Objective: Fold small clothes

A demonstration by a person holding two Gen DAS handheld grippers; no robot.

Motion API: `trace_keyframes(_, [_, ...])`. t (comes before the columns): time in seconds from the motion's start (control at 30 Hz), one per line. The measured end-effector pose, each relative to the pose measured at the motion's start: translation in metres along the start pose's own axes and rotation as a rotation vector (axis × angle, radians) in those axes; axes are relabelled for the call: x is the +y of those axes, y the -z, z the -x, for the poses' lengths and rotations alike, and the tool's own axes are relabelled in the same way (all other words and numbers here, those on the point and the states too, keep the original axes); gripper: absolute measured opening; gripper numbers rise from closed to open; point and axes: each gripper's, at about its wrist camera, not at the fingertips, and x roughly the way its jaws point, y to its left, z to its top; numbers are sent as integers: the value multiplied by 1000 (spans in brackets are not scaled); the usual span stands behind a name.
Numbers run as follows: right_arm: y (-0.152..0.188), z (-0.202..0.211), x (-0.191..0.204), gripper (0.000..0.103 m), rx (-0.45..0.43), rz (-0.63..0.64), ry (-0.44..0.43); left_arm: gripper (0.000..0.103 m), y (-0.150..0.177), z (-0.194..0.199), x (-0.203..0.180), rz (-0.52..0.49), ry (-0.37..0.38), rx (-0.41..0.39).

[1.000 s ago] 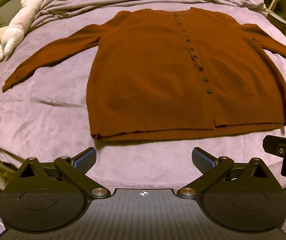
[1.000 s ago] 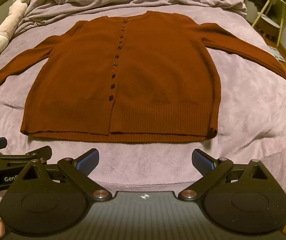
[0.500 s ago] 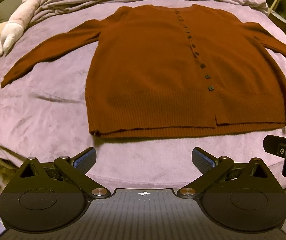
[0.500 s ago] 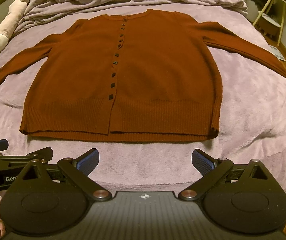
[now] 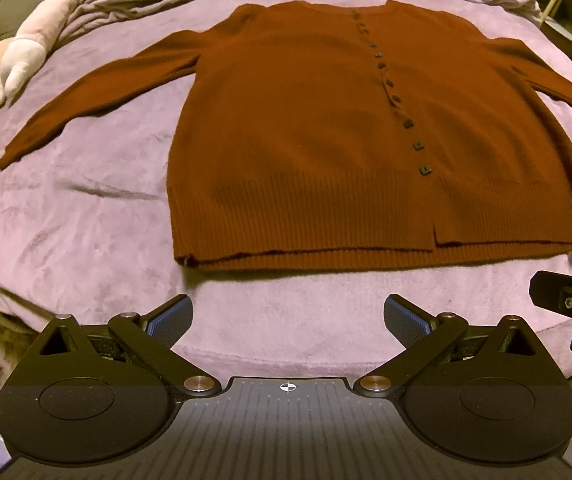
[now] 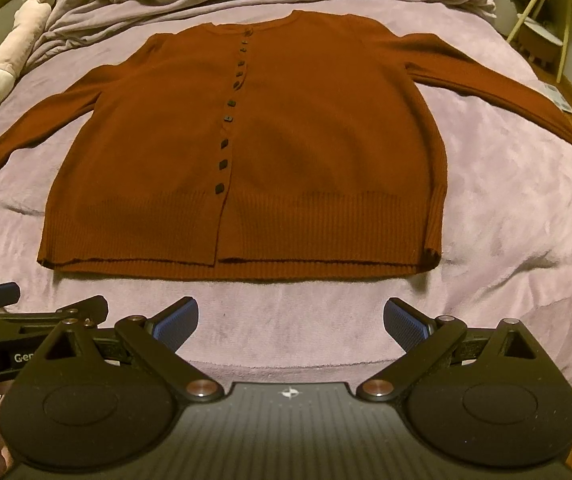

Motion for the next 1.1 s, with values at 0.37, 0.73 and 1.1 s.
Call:
trace_keyframes(0.37, [3, 0, -5, 99, -4, -17, -4, 103, 1, -1, 0, 5, 1, 7])
trace_keyframes(0.73, [6, -2, -9, 99, 0, -23, -24, 103, 3, -4, -1, 5, -7, 12])
trace_keyframes(1.1, [12, -6, -13, 99, -23, -32, -81, 103, 3, -10, -5, 1, 12, 17])
